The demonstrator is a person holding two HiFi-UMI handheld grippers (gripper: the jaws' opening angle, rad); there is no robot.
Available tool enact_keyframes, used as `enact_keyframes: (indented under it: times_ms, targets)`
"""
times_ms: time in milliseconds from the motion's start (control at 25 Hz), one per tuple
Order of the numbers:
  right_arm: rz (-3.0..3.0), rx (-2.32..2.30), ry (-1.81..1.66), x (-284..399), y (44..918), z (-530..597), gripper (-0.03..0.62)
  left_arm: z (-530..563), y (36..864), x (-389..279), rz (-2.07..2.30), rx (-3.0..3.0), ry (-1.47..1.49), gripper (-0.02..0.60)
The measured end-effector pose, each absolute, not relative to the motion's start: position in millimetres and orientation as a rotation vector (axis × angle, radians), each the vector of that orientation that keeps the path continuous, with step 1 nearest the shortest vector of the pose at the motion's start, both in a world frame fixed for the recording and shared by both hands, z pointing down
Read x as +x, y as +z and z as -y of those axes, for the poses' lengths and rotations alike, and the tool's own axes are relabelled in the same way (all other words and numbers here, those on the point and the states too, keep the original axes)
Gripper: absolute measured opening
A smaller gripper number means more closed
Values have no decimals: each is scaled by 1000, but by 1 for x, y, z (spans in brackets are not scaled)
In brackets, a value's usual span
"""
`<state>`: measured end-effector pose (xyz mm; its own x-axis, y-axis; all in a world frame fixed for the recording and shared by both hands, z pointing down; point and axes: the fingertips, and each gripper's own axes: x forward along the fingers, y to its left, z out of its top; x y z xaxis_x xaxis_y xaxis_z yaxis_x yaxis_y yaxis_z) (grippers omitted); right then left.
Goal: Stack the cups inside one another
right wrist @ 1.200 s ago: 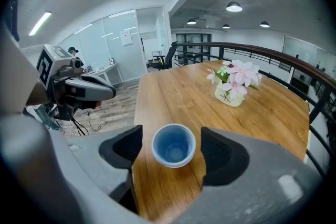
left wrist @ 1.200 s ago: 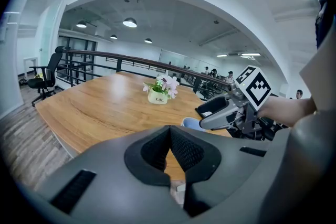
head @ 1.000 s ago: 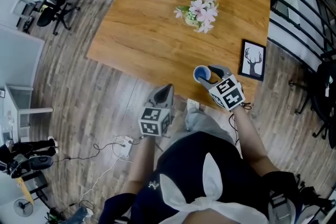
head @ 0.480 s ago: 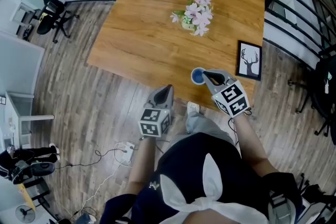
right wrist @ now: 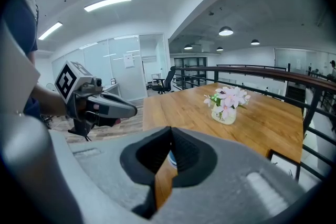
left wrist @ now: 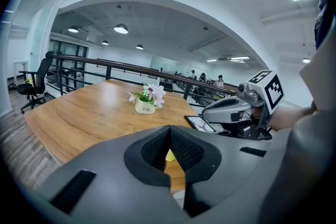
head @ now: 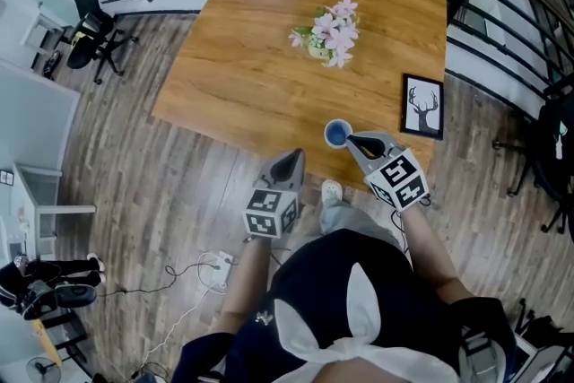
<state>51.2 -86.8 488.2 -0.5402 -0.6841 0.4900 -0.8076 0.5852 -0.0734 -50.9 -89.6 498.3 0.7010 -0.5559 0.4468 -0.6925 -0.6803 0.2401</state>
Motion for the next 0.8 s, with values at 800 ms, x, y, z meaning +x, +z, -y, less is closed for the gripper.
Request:
enact_keyframes:
  times_ms: [800]
  targets:
    - [2393,1159,392,45,491,40,-3,54,482,-23,892,2581,440,17]
